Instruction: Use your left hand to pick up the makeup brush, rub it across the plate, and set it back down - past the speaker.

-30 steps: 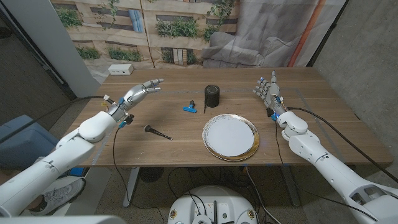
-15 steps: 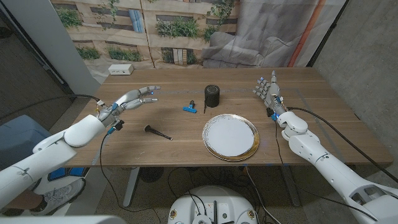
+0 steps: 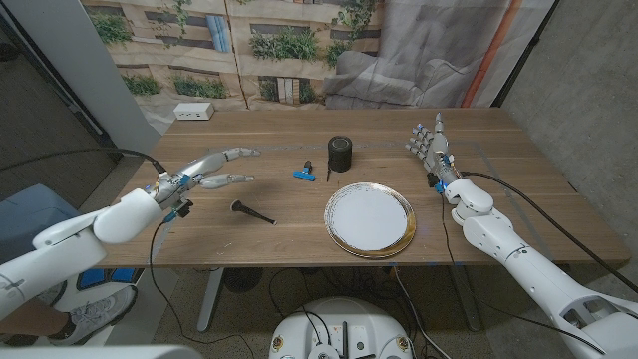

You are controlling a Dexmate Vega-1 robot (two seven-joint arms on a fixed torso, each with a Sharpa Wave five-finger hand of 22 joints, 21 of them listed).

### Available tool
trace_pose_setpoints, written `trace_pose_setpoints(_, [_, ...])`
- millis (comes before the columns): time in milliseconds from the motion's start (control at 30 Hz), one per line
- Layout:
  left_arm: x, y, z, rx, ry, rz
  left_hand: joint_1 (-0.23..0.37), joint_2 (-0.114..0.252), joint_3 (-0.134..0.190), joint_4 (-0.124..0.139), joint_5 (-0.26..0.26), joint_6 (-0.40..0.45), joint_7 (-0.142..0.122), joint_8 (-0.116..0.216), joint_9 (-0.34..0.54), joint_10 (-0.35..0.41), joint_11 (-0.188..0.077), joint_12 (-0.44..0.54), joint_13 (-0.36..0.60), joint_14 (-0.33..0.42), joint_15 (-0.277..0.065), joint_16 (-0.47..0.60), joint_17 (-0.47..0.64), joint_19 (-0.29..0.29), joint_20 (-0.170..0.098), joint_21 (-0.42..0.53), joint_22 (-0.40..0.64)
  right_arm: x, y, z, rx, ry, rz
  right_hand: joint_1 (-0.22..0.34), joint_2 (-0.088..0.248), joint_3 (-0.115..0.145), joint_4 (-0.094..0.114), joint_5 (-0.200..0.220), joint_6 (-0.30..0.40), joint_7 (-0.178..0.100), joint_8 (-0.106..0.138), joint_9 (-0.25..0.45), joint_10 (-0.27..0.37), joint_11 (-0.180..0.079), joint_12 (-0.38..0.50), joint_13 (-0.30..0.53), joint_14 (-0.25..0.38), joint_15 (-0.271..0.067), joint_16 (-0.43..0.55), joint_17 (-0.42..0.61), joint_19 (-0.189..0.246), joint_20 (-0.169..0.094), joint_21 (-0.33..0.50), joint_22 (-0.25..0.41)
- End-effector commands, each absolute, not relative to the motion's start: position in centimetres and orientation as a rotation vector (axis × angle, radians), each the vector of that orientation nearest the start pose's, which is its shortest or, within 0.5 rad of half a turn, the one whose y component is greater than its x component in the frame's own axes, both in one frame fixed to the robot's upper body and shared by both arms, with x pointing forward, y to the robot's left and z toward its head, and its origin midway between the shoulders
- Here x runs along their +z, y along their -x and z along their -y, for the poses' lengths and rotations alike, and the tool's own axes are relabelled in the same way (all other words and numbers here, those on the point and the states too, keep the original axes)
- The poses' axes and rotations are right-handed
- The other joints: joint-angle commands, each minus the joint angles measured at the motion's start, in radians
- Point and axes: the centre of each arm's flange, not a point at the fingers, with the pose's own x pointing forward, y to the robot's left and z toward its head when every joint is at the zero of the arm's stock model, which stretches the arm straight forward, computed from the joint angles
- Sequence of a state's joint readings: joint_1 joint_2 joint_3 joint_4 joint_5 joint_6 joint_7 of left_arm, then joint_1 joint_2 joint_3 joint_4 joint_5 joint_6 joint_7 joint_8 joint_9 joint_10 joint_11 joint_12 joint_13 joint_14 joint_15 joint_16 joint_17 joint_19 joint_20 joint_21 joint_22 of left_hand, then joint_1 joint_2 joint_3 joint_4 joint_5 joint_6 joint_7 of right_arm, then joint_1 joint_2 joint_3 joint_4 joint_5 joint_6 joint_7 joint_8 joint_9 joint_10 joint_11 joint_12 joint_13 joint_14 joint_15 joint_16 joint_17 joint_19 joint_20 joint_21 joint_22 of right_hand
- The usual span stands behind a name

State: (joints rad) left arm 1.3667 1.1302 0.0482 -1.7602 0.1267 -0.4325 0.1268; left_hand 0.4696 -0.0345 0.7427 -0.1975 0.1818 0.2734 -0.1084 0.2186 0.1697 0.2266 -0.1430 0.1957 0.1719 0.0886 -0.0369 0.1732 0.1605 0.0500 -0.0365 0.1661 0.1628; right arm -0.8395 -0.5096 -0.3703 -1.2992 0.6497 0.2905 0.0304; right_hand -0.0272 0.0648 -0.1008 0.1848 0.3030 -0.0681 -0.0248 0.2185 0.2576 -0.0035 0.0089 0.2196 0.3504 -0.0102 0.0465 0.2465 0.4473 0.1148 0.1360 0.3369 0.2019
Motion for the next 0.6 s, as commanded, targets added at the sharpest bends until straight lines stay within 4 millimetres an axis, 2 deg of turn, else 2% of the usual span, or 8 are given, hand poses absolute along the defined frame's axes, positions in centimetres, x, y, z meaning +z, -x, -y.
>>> trace_pose_setpoints(33, [-3.6,-47.7,-35.4,-0.225,-1.408,0.847,0.024,-0.009,-0.002,0.003,0.007,0.011,-0.006,0.005,0.006,0.013,0.003,-0.002,0.003,0.011,-0.149,0.005,0.004,-0.031,-0.068,-0.001,0.004,-2.8,-65.3,29.0,0.207,-0.042,0.594,0.005,0.1,-0.001,0.005,0.004,-0.009,0.0,0.004,0.002,-0.004,0.002,0.007,0.003,0.0,0.011,0.002,0.005,0.003,0.007,0.004,0.006])
trace_pose_setpoints(333, [-4.1,-46.9,-34.3,-0.2,-1.588,0.867,0.078,-0.032,-0.006,0.004,0.009,0.056,-0.008,0.018,0.006,0.07,-0.009,0.009,0.003,0.039,-0.154,0.008,0.004,-0.029,-0.055,0.014,0.003,-2.8,-65.3,29.0,0.207,-0.042,0.594,0.005,0.1,-0.001,0.005,0.004,-0.008,0.0,0.005,0.002,-0.006,0.001,0.006,0.003,0.0,0.011,0.003,0.005,0.003,0.007,0.004,0.006])
trace_pose_setpoints(600, [-4.3,-46.9,-33.3,-0.181,-1.709,0.834,0.119,-0.047,-0.009,0.003,0.01,0.084,-0.028,0.024,0.007,0.098,-0.031,0.009,0.003,0.057,-0.161,0.007,0.004,-0.018,-0.056,0.018,0.003,-2.8,-65.3,29.0,0.207,-0.042,0.594,0.005,0.1,-0.001,0.005,0.004,-0.009,0.0,0.005,0.002,-0.005,0.001,0.007,0.003,0.0,0.011,0.003,0.005,0.003,0.007,0.004,0.006])
